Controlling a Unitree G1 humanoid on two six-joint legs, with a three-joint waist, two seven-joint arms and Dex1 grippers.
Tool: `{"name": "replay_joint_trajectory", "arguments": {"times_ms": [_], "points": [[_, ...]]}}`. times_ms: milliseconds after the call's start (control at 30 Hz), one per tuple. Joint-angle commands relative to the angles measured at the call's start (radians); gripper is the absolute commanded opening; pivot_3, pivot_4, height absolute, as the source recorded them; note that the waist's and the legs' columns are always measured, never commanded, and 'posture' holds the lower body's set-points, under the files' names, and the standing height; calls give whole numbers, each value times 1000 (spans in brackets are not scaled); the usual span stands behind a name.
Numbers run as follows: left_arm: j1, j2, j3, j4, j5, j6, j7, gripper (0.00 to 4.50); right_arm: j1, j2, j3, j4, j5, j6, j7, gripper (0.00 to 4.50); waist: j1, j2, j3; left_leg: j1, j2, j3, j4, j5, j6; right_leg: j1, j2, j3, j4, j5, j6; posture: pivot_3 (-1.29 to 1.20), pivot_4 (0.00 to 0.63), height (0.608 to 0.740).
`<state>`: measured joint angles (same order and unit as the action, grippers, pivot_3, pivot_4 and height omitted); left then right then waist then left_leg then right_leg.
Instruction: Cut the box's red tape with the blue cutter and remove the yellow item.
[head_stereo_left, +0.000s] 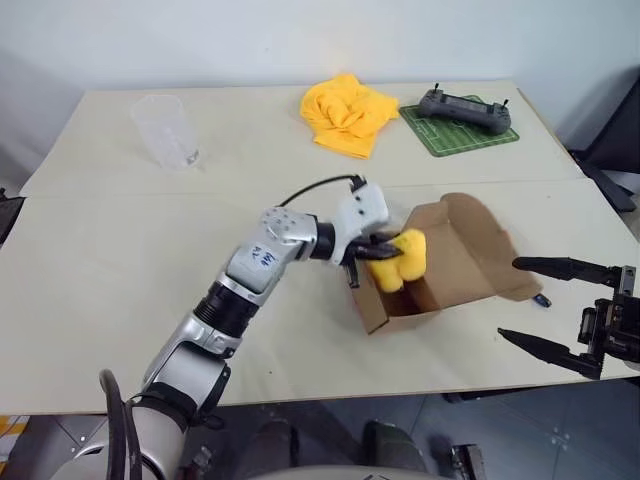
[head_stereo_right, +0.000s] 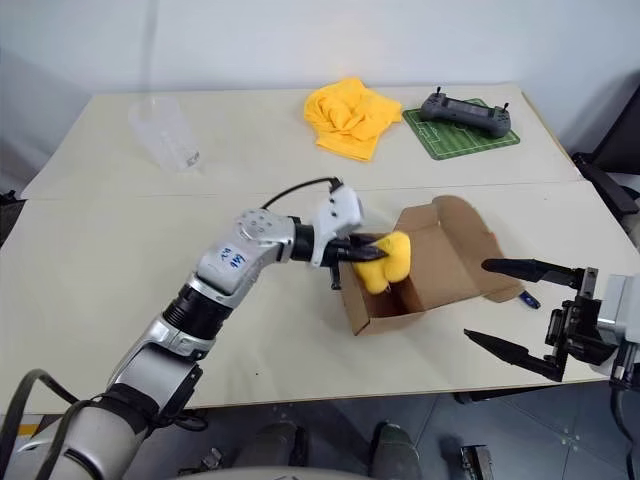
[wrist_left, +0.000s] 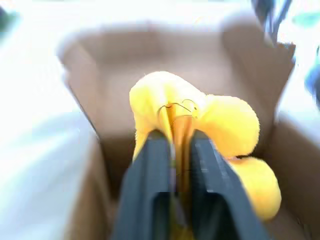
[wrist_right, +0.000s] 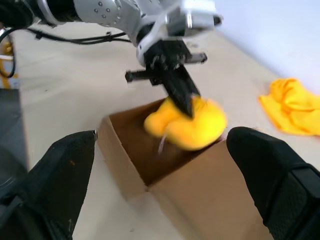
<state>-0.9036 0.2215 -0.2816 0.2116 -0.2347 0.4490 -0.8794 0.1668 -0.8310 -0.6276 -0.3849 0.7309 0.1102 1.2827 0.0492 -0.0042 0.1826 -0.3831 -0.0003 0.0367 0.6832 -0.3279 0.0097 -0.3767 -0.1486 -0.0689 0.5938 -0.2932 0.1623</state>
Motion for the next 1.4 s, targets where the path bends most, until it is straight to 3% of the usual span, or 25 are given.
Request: {"name": "replay_joint_trajectory", "arguments": {"times_ms": [33,300,433,600,767,867,967,1033,1167,1333,1400], "points": [[25,29,120,-30,-110,-95,-115,16,-22,25,29,-19,0,-17,-37,4500,-3,0,0,0,0,0,0,0,0,0,0,0,0,0,0,0,150,740],[167,36,438,-123,-353,-103,-44,16,-126,104,137,-24,0,-16,-141,4500,-14,0,0,0,0,-1,1,0,0,0,0,-1,1,0,1,0,150,740],[387,190,574,-270,-357,-75,6,16,-203,144,245,-19,-5,0,-168,4500,-37,0,0,1,1,-1,0,0,0,0,0,-1,2,1,1,0,150,740],[692,408,674,-314,-223,-239,-55,16,-298,155,358,-9,-11,28,-172,4500,-49,0,0,4,2,-1,-2,-1,-1,0,0,-1,3,1,1,0,150,740],[860,467,746,-288,-222,-319,-75,16,-340,162,439,56,-114,-50,-133,4500,-26,0,0,5,5,-1,-2,-2,-1,0,-2,-1,1,0,0,0,150,740],[890,479,727,-294,-215,-307,-83,739,-356,159,456,103,-133,-83,-96,4500,-21,0,0,5,7,-2,-2,-3,0,0,-2,-1,2,0,0,0,150,740],[870,480,749,-279,-255,-273,-74,1743,-371,154,459,141,-137,-92,-70,4500,-27,0,0,5,9,-1,-2,-4,-1,0,-1,-1,2,1,-1,0,150,740],[908,514,791,-346,-432,-88,-136,2399,-378,152,456,155,-135,-87,-66,4500,-31,0,0,6,10,-1,-2,-6,-1,0,0,-2,2,1,-1,0,150,740],[931,530,879,-366,-413,-129,-80,3620,-406,120,432,164,-113,-53,-51,4500,-50,0,0,8,13,0,-3,-8,-2,-1,0,-4,3,0,-1,0,150,740],[1040,541,998,-326,-390,-159,-104,3620,-424,97,420,198,-106,-43,-36,4500,-55,0,0,10,13,4,-3,-11,-2,-1,0,-7,2,0,-2,0,150,740],[1105,534,1023,-329,-356,-179,-93,3986,-431,100,425,219,-113,-53,-26,4500,-55,0,0,10,13,5,-3,-12,-2,-1,1,-7,2,-1,-3,0,150,740]]}}
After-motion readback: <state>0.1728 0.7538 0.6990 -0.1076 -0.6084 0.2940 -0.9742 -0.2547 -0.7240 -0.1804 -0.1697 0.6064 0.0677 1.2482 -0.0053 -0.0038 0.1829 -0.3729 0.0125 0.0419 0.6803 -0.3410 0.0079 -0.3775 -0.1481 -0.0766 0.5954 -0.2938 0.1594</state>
